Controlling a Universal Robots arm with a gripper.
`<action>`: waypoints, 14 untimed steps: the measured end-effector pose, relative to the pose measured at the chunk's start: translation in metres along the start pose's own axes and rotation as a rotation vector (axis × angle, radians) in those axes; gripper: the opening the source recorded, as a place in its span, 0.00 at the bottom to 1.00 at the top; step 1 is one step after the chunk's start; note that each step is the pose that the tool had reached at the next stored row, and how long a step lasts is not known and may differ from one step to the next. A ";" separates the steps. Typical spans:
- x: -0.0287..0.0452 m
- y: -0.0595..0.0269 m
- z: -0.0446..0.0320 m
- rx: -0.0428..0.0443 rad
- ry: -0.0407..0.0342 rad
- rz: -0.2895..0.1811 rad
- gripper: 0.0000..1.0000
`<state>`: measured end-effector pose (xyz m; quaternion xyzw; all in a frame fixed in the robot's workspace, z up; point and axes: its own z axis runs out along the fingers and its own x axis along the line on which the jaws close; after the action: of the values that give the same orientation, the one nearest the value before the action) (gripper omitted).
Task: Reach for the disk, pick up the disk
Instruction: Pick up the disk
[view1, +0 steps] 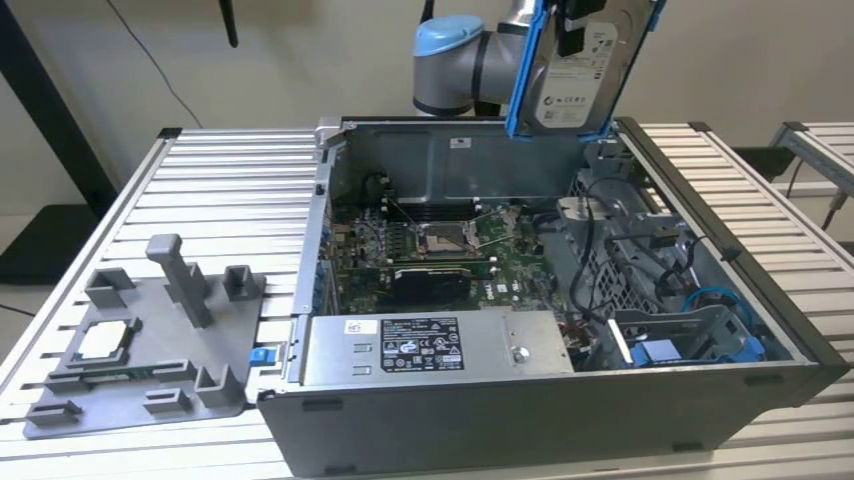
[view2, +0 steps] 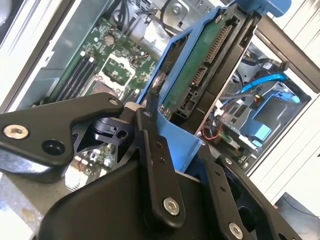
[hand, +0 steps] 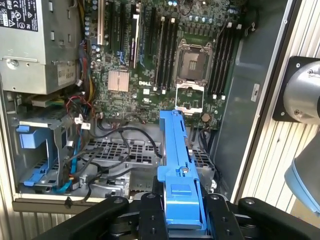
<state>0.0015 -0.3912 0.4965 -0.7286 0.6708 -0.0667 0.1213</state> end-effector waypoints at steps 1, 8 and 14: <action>0.0001 -0.0016 0.0004 0.0000 0.0000 0.000 0.00; 0.0017 -0.0183 0.0050 0.0001 -0.0001 0.000 0.00; 0.0031 -0.0332 0.0090 0.0000 0.0000 0.000 0.00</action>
<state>0.0360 -0.3912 0.4965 -0.7285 0.6709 -0.0667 0.1213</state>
